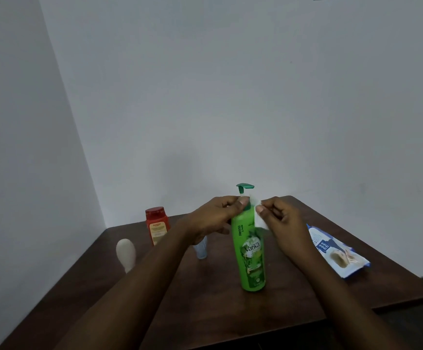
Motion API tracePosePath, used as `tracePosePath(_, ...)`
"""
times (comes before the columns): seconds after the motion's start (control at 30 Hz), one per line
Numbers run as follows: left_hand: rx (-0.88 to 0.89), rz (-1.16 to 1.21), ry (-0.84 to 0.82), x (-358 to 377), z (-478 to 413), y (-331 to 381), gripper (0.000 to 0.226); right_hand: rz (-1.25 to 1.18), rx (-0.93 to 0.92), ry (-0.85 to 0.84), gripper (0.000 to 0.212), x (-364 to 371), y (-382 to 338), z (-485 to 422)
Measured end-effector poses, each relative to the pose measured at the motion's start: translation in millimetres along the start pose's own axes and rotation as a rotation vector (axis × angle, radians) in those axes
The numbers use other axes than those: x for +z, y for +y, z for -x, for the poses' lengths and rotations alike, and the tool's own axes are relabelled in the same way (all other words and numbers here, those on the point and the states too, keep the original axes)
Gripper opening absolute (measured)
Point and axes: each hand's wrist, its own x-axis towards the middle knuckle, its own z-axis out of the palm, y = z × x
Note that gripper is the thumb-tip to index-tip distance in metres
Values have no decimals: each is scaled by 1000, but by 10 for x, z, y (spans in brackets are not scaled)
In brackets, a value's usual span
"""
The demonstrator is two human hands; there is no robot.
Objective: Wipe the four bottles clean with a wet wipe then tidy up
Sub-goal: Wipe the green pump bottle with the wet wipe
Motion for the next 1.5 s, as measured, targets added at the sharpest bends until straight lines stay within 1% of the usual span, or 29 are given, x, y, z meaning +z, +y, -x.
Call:
tracePosePath(0.07,75,100,33,103,60,-119,30,23,46,17,15,-37,51,26)
tracePosePath(0.1,107,134,53,161,88,-208,32,60,69,-5,18,-60,87,43)
tracePosePath(0.17,134,133,110,279,112,-424,48,172,110,-48,20,-117,193,91)
tracePosePath(0.2,130,121,138,331,106,-529,51,230,120,-43,19,-149,245,128)
tracePosePath(0.27,113,147,201,375,57,-680,48,285,122,52,16,-211,311,212)
tracePosePath(0.33,104,196,248,329,-42,-755,42,219,151,181,10,-232,327,335)
tracePosePath(0.4,108,218,269,228,-181,-771,38,130,212,250,8,-225,319,475)
tracePosePath(0.5,103,257,340,64,-438,-817,36,16,320,269,8,-223,354,624)
tracePosePath(0.57,92,300,381,-13,-594,-867,39,-54,411,289,9,-234,329,698)
tracePosePath(0.67,70,363,423,-60,-794,-973,43,-149,507,265,7,-236,352,787)
tracePosePath(0.73,57,378,424,-53,-893,-1043,45,-170,527,257,7,-236,365,815)
tracePosePath(0.83,32,374,372,13,-1015,-1092,45,-147,517,238,6,-251,384,832)
tracePosePath(0.97,15,357,331,57,-1113,-1074,41,-85,489,155,8,-244,406,863)
tracePosePath(1.1,8,337,275,32,-1133,-1110,46,-93,487,156,10,-265,399,869)
tracePosePath(1.27,1,343,263,-11,-1096,-1158,48,-82,497,150,13,-276,387,851)
tracePosePath(1.5,-2,341,286,-96,-1031,-1167,51,-54,518,154,8,-263,367,853)
